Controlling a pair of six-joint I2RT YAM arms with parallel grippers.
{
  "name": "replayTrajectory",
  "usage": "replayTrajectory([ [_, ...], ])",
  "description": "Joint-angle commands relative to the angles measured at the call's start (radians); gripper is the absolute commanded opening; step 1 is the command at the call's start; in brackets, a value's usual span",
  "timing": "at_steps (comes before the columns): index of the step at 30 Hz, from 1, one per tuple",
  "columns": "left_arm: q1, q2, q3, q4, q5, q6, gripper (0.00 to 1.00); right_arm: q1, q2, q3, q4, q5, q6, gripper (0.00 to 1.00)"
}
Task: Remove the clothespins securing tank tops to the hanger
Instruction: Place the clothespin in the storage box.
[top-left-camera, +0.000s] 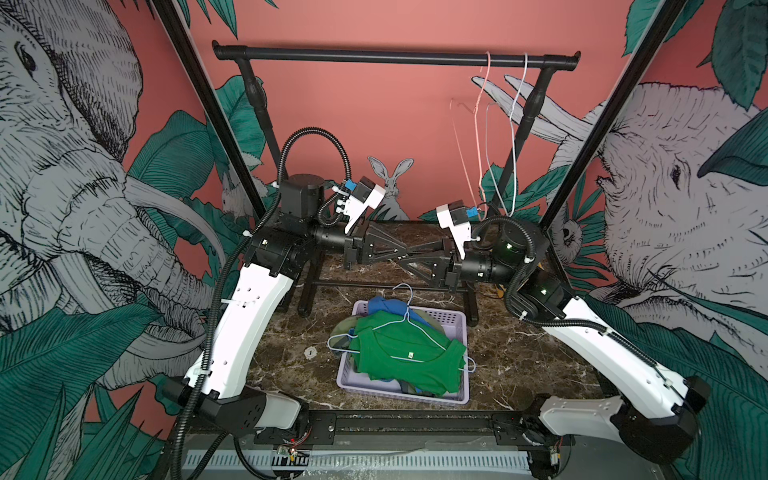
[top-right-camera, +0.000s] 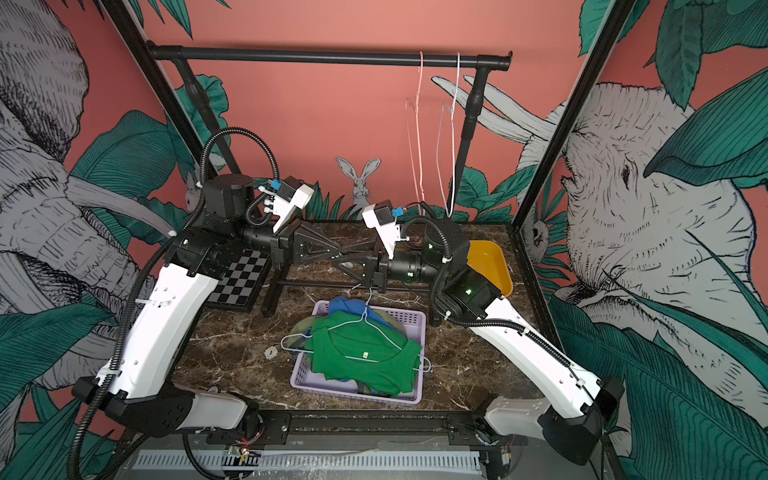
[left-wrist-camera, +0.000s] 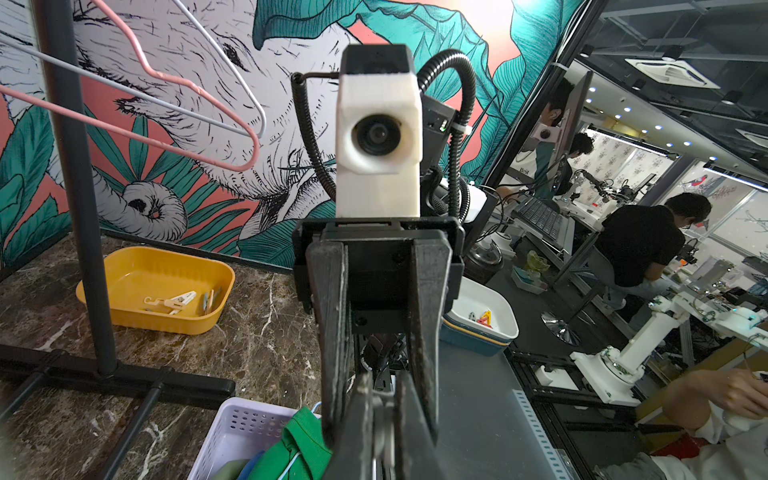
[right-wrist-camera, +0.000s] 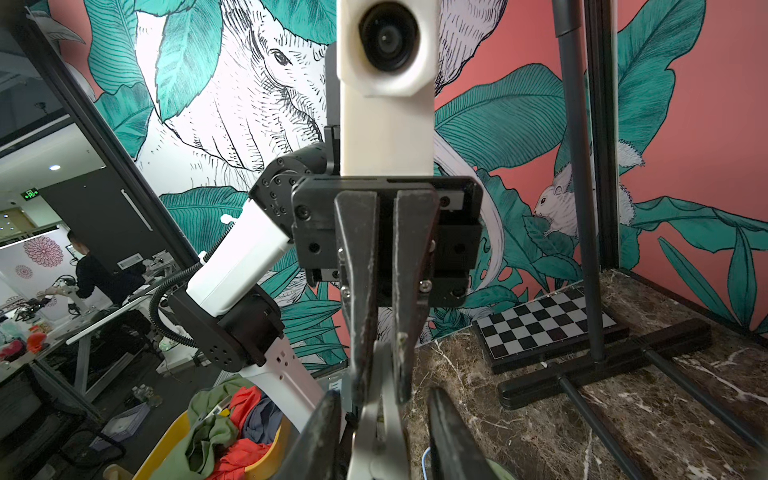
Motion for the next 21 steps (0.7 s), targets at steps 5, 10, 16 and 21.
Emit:
replayTrajectory([
  [5, -0.004, -0.031, 0.028, 0.009, 0.022, 0.004, 0.02, 0.007, -0.014, -0.011, 0.019, 0.009, -0.01, 0.33],
  [10, -0.004, -0.035, 0.028, 0.002, 0.025, 0.012, 0.02, 0.007, -0.013, -0.014, 0.015, 0.017, -0.014, 0.24],
  [16, -0.004, -0.033, 0.025, 0.002, 0.031, 0.012, 0.03, 0.007, -0.014, -0.02, 0.009, 0.03, -0.017, 0.13],
  [21, -0.004, -0.033, 0.023, 0.006, 0.04, 0.014, 0.3, 0.007, -0.014, -0.022, -0.002, 0.046, -0.023, 0.0],
])
